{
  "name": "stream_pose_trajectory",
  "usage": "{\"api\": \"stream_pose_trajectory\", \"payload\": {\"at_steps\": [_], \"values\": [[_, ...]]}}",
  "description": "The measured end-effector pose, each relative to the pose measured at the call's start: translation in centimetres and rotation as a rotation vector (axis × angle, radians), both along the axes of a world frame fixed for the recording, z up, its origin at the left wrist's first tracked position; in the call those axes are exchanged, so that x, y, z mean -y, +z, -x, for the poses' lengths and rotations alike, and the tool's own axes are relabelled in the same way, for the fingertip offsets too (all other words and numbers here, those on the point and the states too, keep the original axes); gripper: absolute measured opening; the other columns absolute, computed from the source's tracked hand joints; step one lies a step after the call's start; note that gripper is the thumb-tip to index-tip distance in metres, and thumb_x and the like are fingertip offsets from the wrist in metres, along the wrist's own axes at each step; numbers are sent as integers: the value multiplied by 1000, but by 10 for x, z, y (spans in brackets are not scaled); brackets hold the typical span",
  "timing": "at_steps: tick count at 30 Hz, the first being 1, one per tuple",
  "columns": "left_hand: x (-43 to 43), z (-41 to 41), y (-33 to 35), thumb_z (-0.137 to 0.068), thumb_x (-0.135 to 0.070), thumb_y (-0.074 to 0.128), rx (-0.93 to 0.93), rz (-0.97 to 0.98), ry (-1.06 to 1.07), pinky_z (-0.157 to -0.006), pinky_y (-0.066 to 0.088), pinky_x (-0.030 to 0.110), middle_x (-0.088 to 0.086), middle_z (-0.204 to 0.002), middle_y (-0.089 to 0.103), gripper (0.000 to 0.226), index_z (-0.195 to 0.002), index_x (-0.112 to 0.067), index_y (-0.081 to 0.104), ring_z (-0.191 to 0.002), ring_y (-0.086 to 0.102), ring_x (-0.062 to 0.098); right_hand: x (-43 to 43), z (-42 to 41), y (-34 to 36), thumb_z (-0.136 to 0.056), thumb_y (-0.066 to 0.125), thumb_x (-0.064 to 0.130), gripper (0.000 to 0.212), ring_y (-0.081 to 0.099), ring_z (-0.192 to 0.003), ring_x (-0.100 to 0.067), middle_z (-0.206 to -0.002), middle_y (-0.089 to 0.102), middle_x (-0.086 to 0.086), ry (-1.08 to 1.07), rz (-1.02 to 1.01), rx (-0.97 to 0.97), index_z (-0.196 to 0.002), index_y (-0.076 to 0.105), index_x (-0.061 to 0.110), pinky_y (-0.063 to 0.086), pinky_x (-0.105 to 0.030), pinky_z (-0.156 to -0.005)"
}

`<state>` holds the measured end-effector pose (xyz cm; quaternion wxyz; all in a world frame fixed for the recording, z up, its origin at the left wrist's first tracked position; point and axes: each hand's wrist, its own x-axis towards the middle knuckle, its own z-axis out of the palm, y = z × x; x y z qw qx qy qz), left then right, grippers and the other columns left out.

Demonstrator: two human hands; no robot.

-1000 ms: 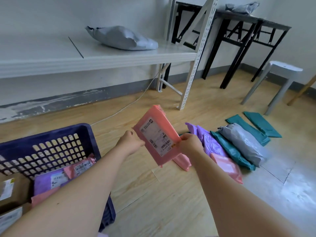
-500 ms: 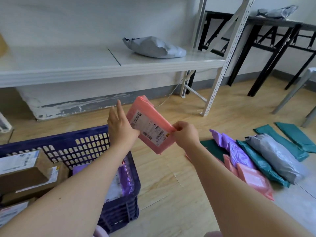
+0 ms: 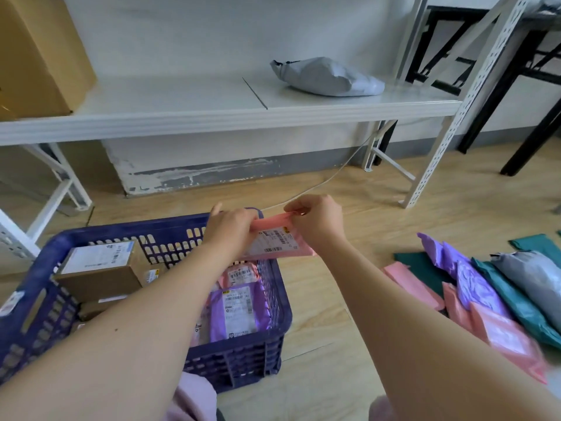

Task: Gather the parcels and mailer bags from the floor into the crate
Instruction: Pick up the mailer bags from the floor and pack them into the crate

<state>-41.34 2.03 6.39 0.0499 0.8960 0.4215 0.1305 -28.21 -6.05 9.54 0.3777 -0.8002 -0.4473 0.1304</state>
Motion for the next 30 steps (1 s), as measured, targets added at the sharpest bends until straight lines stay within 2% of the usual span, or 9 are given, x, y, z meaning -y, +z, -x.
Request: {"api": "stream_pose_trajectory", "payload": {"at_steps": [2, 4, 6, 10, 16, 20, 22, 25, 30], "values": [[-6, 12, -3, -91, -14, 48, -15, -3, 44, -91, 39, 35, -2, -82, 63, 18, -78, -25, 51, -79, 54, 23, -5, 9, -1, -83, 64, 6, 21, 61, -79, -10, -95, 72, 2, 18, -26, -6, -98, 74, 16, 46, -18, -67], [-12, 26, -8, -90, -11, 47, -25, 9, 92, -68, 37, 31, 0, -80, 59, 17, -77, -23, 48, -79, 55, 26, -11, 18, -3, -82, 62, 4, 25, 62, -85, -11, -100, 71, 1, 21, -44, -18, -103, 72, 15, 49, -20, -73], [-15, 35, -10, -90, -10, 48, -54, 24, 122, -62, 35, 30, 3, -83, 60, 18, -79, -23, 48, -77, 55, 27, -14, 26, -2, -82, 55, -3, 34, 60, -88, -11, -104, 70, 0, -2, -69, -28, -106, 70, 16, 45, -18, -77], [-27, 57, -10, -94, -16, 45, -38, 97, 278, -66, 40, 33, 8, -97, 63, 11, -94, -16, 55, -91, 60, 31, -24, 40, -4, -84, 47, -3, 40, 61, -100, -17, -113, 68, -1, -52, -114, -75, -112, 68, 16, 38, -17, -78], [-51, 86, -17, -91, -23, 54, 319, 513, 577, -80, 49, 34, 9, -101, 65, 18, -102, -12, 63, -91, 61, 29, -36, 49, -30, -90, 53, 12, 33, 59, -108, -27, -122, 62, -11, 107, 205, -161, -122, 59, 8, 43, -26, -78], [-64, 94, -26, -89, -25, 61, 552, 685, 710, -85, 50, 38, 15, -112, 63, 32, -112, -3, 60, -95, 61, 32, -55, 64, -55, -84, 54, 6, 27, 61, -79, -33, -87, 61, -22, 150, 300, -411, -106, 59, -10, 49, -38, -75], [-72, 95, -35, -88, -28, 62, 600, 714, 761, -82, 49, 36, 14, -109, 63, 35, -113, -4, 60, -90, 59, 29, -72, 72, -67, -84, 51, 6, 12, 63, -80, -30, -83, 59, -11, 177, 332, -490, -94, 59, 4, 54, -39, -78], [-80, 99, -58, -87, -31, 63, 619, 740, 853, -89, 49, 37, 12, -112, 61, 41, -118, -5, 58, -101, 59, 31, -92, 78, -82, -85, 50, 3, 19, 60, -98, -30, -97, 56, -7, 180, 331, -519, -102, 55, 10, 52, -41, -90], [-91, 99, -111, -79, -26, 63, 567, 740, 901, -95, 48, 40, 8, -118, 62, 38, -113, -10, 61, -111, 57, 33, -114, 68, -114, -86, 47, -1, 33, 48, -91, -23, -97, 48, -2, 152, 418, -463, -115, 53, 13, 41, -27, -73]]}}
